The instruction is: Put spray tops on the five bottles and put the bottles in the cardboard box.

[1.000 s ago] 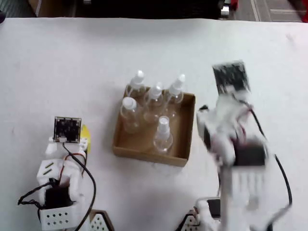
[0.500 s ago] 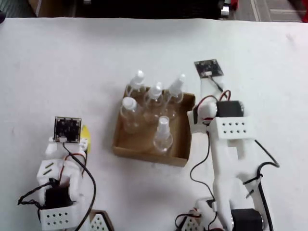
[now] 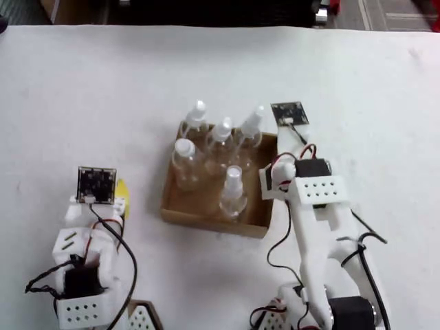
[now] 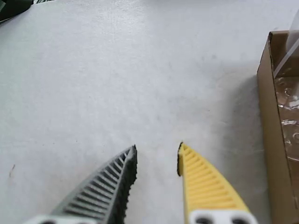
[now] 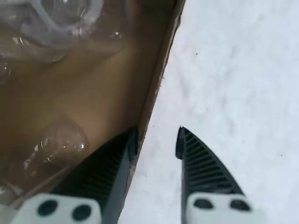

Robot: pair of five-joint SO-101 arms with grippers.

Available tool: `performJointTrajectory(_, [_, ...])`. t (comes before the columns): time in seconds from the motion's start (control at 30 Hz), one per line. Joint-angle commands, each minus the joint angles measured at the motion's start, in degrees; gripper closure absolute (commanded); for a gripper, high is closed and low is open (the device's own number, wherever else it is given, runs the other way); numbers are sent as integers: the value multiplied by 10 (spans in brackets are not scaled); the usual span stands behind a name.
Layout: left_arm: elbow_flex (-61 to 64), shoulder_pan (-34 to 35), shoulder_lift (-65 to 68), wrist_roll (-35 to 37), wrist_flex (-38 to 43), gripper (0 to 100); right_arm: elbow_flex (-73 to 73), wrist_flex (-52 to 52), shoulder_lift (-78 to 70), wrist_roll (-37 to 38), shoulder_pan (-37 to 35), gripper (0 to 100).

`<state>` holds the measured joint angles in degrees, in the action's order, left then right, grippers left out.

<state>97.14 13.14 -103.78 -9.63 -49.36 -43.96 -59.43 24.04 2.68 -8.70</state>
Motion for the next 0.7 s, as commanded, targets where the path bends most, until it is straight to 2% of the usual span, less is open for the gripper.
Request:
performJointTrajectory(0.0, [-1, -7, 1, -8, -2, 862, -2, 21, 1, -8, -6, 949])
performJointTrajectory(0.67, [-1, -7, 1, -8, -2, 862, -2, 45, 0, -10, 0, 982])
